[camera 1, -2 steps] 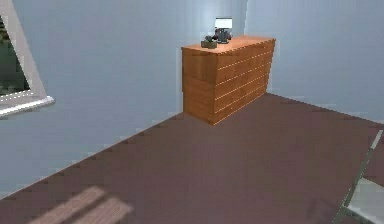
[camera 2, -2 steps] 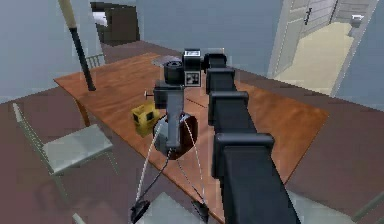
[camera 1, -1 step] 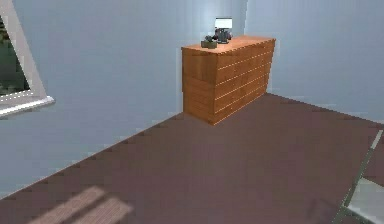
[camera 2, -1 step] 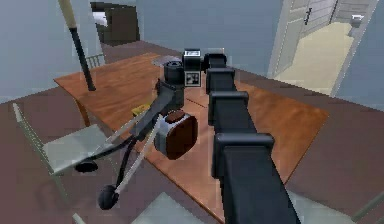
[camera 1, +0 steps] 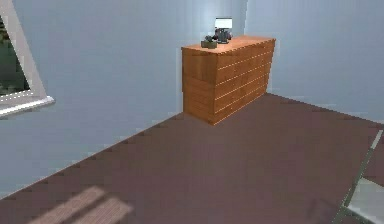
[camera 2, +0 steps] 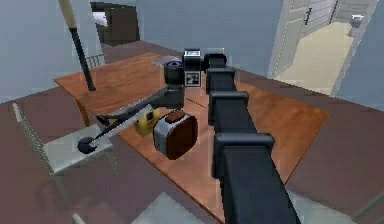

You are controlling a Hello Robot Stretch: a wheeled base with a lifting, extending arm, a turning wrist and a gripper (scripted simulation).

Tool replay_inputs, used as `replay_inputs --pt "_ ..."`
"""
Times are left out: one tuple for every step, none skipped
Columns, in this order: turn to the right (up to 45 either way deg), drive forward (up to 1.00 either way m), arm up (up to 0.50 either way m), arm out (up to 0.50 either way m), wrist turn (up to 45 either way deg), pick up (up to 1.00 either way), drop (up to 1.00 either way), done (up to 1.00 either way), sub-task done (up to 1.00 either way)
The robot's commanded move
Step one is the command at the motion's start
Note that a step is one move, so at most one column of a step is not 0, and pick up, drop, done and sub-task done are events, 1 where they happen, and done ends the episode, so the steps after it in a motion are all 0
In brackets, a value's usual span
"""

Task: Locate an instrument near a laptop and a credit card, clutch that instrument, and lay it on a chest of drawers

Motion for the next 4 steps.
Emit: replay_inputs --pt "0.0 0.00 0.00 0.00 45.0 0.00 0.00 0.00 0.00" --pt "0.0 0.00 0.00 0.00 27.0 0.00 0.00 0.00 0.00" --pt "0.0 0.00 -0.26 0.00 0.0 0.00 0.00 0.00 0.00" --pt "0.0 0.00 0.00 0.00 0.0 1.00 0.00 0.00 0.00"
